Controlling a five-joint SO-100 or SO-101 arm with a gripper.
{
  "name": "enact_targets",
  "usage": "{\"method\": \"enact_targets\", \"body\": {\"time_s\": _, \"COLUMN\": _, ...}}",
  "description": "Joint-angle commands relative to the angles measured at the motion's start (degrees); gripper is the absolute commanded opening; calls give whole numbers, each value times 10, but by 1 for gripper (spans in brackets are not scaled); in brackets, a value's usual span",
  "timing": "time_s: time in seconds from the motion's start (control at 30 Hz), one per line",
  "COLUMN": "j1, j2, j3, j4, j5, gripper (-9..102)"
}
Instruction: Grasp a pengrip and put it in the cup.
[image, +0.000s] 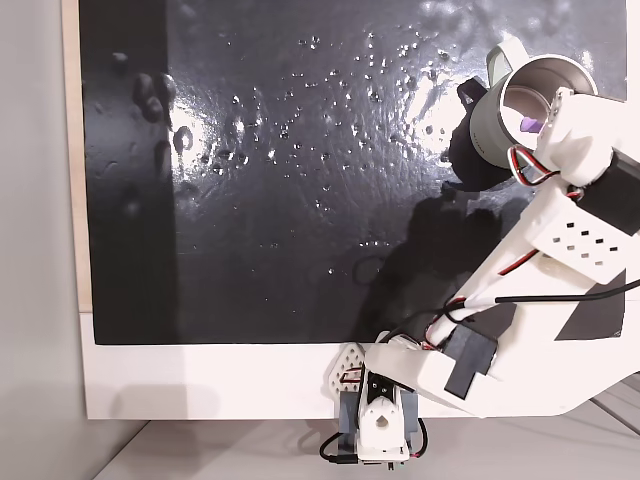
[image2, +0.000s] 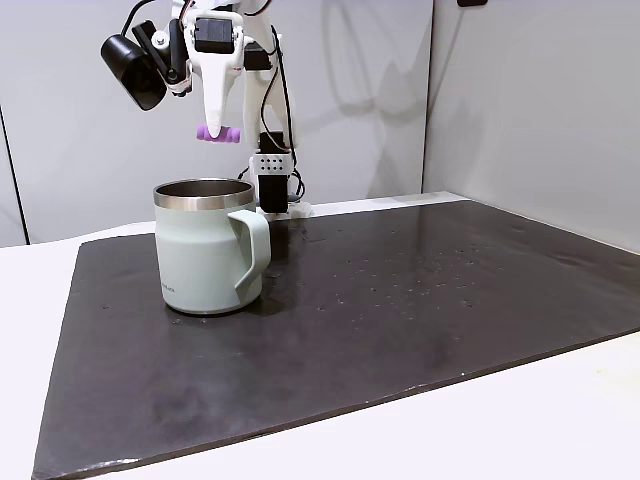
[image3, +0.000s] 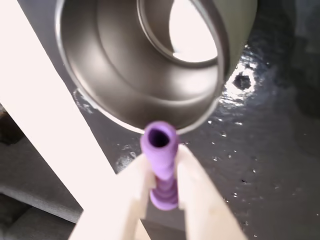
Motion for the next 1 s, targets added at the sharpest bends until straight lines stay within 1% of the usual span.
{"method": "enact_targets", "body": {"time_s": 0.0, "j1": 14, "j2": -8, "j3": -64, "j4": 4, "j5": -8, "gripper": 0}}
{"method": "enact_targets", "body": {"time_s": 0.17, "j1": 17, "j2": -20, "j3": -82, "j4": 4, "j5": -15, "gripper": 0}}
{"method": "enact_targets", "body": {"time_s": 0.23, "j1": 18, "j2": -20, "j3": -82, "j4": 4, "j5": -15, "gripper": 3}}
{"method": "enact_targets", "body": {"time_s": 0.27, "j1": 18, "j2": -20, "j3": -82, "j4": 4, "j5": -15, "gripper": 6}}
{"method": "enact_targets", "body": {"time_s": 0.37, "j1": 19, "j2": -20, "j3": -82, "j4": 4, "j5": -15, "gripper": 25}}
{"method": "enact_targets", "body": {"time_s": 0.43, "j1": 20, "j2": -20, "j3": -81, "j4": 4, "j5": -15, "gripper": 33}}
{"method": "enact_targets", "body": {"time_s": 0.5, "j1": 20, "j2": -20, "j3": -81, "j4": 4, "j5": -15, "gripper": 35}}
{"method": "enact_targets", "body": {"time_s": 0.97, "j1": 14, "j2": -4, "j3": -67, "j4": 5, "j5": -14, "gripper": 35}}
